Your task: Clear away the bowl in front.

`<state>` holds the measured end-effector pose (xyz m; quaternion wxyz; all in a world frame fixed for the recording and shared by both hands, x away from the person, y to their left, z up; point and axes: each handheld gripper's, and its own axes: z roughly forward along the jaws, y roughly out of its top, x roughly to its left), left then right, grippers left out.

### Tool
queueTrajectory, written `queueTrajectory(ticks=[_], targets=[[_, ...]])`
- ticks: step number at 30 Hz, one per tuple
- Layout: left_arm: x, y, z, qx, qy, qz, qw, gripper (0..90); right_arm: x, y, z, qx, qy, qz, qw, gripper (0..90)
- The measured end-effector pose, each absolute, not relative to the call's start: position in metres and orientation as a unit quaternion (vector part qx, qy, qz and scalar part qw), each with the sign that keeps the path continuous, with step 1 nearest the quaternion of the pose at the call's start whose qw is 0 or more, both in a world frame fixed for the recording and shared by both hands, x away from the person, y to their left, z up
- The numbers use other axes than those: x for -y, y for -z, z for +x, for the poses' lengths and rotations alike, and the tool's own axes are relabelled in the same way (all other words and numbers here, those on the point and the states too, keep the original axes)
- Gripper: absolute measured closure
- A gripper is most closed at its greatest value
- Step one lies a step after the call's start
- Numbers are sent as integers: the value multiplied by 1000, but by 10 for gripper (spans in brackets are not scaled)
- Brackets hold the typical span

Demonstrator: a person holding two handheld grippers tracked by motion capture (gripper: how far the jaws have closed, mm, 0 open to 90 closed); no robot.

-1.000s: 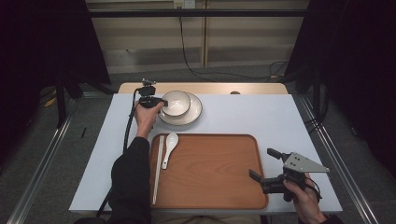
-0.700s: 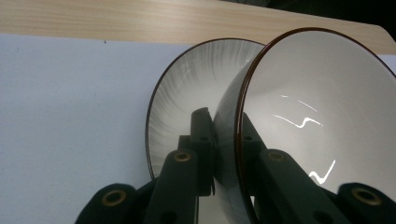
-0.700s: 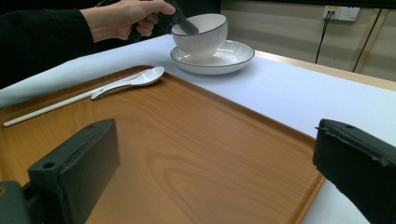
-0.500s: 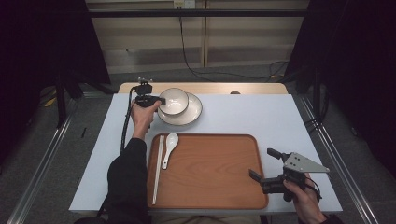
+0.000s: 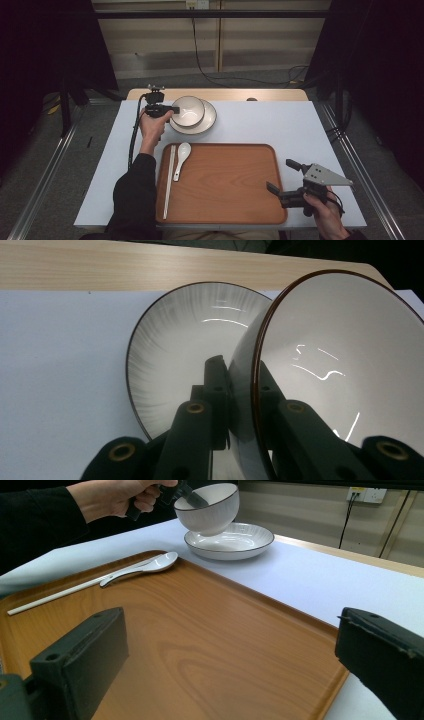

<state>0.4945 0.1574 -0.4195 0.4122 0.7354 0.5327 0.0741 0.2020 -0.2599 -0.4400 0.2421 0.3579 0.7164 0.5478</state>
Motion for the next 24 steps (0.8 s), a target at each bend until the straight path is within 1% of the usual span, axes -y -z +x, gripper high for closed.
queueTrajectory(ticks=[4, 13, 17, 24], targets=[[-151, 415, 486, -521, -74, 742, 417, 824, 260, 440, 201, -717, -548, 356, 242, 2], [-138, 409, 473, -496, -55, 756, 423, 824, 260, 440, 201, -720, -550, 346, 243, 2], [-131, 409, 466, -491, -44, 756, 432, 824, 260, 440, 201, -719, -550, 348, 244, 3], [-112, 408, 453, -469, -35, 767, 436, 824, 260, 440, 201, -721, -551, 344, 242, 3]])
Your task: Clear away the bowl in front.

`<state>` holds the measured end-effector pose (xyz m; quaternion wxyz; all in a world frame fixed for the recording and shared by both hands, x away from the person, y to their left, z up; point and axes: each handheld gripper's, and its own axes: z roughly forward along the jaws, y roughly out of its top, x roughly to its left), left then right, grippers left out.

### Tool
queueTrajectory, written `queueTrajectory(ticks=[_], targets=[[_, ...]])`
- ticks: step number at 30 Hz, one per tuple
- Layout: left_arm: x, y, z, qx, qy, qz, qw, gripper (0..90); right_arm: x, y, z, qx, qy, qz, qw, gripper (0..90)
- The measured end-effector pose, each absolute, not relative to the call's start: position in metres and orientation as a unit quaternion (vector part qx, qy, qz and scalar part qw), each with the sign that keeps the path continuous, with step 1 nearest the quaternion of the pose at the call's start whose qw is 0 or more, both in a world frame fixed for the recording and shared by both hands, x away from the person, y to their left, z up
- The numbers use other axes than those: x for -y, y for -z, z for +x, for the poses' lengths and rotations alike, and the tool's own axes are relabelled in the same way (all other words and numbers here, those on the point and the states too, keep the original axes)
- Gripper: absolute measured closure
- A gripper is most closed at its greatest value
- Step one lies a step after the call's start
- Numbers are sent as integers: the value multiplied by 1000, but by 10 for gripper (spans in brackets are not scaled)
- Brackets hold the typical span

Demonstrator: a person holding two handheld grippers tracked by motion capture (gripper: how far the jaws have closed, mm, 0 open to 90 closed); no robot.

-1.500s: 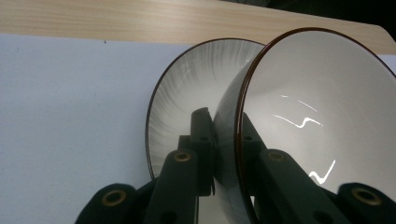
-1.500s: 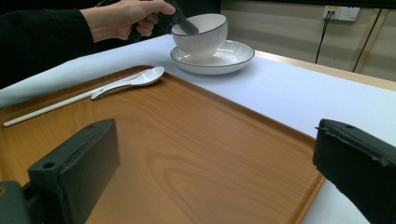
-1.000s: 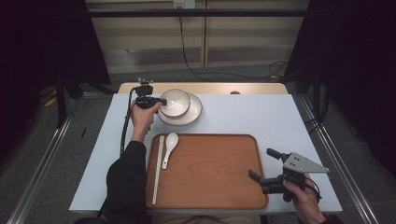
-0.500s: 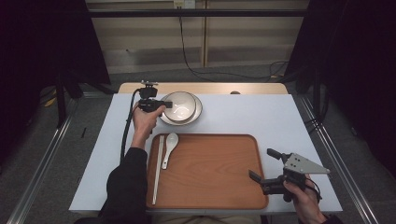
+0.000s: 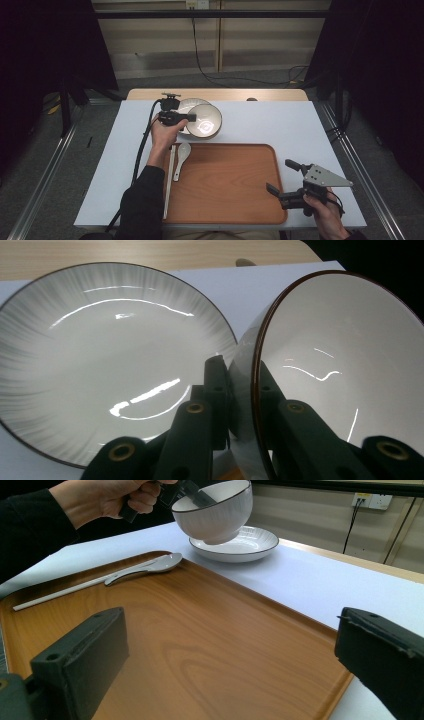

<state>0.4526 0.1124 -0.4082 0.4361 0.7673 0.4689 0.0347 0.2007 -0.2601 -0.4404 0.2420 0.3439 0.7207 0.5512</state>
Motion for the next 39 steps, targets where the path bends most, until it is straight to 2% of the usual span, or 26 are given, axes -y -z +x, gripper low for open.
queueTrajectory(ticks=[17, 39], targets=[[-75, 412, 434, -448, -15, 779, 439, 823, 260, 441, 201, -722, -549, 343, 243, 4], [-1, 430, 418, -416, 28, 806, 420, 822, 260, 441, 200, -722, -548, 343, 245, 4]])
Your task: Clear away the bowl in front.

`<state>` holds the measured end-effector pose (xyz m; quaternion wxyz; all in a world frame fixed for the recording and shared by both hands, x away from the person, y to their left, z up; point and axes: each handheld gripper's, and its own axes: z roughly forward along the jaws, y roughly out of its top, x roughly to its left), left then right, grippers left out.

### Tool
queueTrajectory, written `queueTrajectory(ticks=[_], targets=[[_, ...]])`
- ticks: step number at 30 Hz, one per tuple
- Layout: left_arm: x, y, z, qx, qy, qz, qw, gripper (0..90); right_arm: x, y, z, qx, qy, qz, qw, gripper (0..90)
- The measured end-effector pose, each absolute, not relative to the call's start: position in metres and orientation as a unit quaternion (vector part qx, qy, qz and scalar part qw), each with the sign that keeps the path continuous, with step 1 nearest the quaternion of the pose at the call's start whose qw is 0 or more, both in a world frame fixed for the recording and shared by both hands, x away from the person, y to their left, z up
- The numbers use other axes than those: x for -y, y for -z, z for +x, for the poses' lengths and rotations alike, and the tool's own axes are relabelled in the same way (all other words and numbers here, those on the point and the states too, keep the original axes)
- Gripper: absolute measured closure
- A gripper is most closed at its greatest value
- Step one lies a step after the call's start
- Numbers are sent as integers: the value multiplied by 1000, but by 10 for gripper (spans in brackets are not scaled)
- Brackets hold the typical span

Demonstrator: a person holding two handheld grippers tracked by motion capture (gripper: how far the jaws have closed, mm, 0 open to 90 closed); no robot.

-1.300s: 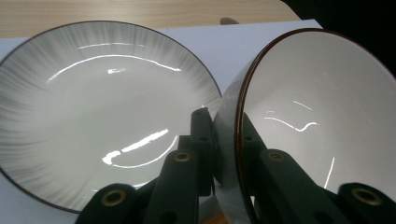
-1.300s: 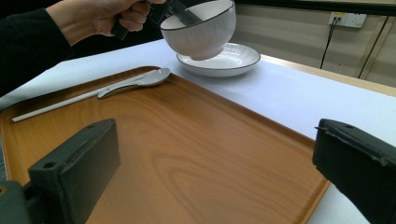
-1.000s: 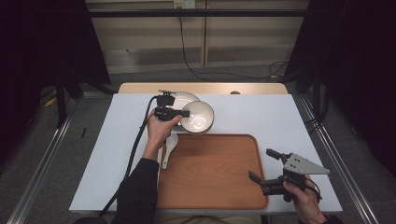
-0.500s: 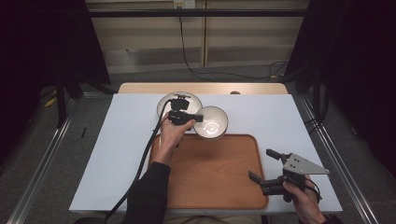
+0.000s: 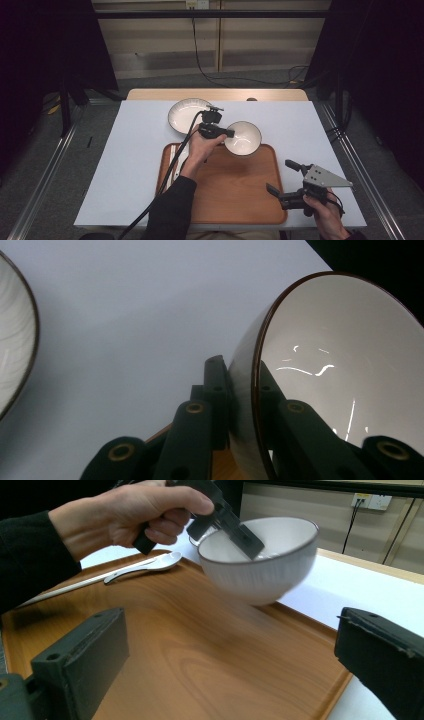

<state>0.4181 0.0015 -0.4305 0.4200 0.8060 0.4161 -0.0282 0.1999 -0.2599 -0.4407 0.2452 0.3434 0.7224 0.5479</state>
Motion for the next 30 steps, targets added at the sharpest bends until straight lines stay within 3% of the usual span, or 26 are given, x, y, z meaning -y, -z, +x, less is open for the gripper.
queueTrajectory(ticks=[30], targets=[[51, 460, 415, -394, 53, 835, 381, 821, 261, 441, 200, -722, -550, 341, 245, 4]])
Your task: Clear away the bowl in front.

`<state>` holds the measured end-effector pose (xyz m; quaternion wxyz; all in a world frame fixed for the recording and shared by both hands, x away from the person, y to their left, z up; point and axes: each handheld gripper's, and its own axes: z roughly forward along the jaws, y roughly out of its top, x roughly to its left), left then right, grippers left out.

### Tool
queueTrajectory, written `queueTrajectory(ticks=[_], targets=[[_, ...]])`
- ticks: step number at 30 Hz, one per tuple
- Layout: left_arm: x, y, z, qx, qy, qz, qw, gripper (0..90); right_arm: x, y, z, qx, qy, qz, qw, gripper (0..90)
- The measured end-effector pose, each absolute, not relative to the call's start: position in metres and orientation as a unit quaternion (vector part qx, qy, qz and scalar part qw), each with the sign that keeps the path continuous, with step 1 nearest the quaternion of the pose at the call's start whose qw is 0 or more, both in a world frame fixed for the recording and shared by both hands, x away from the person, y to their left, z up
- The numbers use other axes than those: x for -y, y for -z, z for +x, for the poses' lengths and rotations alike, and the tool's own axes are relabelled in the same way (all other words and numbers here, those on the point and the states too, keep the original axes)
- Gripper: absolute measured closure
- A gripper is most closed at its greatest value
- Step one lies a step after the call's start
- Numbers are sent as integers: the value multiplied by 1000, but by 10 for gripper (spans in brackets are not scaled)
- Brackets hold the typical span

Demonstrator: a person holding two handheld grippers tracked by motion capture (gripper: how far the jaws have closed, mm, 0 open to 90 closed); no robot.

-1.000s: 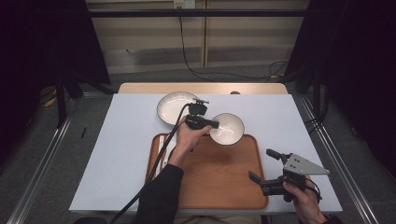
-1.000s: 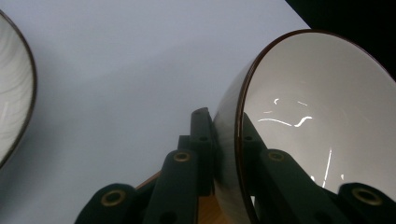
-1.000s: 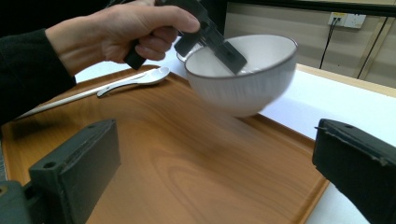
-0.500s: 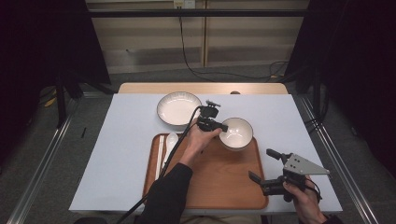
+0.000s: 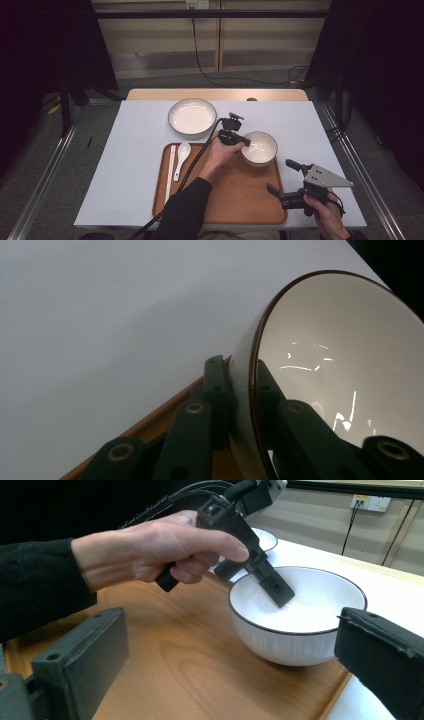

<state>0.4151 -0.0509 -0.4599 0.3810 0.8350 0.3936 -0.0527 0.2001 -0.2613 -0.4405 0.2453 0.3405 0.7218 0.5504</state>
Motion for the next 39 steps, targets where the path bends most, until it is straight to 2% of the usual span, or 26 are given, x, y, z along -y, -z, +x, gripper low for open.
queueTrajectory(ticks=[15, 22, 27, 32, 33, 35, 37, 39], targets=[[56, 460, 418, -387, 57, 830, 397, 769, 261, 440, 199, -719, -551, 345, 247, 4], [53, 458, 417, -382, 23, 831, 404, 714, 261, 440, 199, -718, -552, 344, 247, 4], [48, 451, 415, -365, 9, 829, 424, 590, 261, 440, 199, -718, -552, 344, 247, 4], [41, 442, 413, -349, -10, 828, 439, 378, 261, 440, 199, -718, -551, 344, 248, 4], [38, 440, 412, -355, -20, 821, 446, 358, 261, 440, 199, -719, -551, 344, 248, 4], [33, 438, 410, -367, -30, 819, 440, 253, 261, 440, 199, -719, -551, 344, 248, 5], [27, 437, 409, -363, -52, 819, 441, 211, 261, 440, 199, -718, -552, 343, 248, 4], [20, 437, 409, -369, -44, 812, 450, 133, 261, 440, 199, -718, -552, 344, 248, 4]])
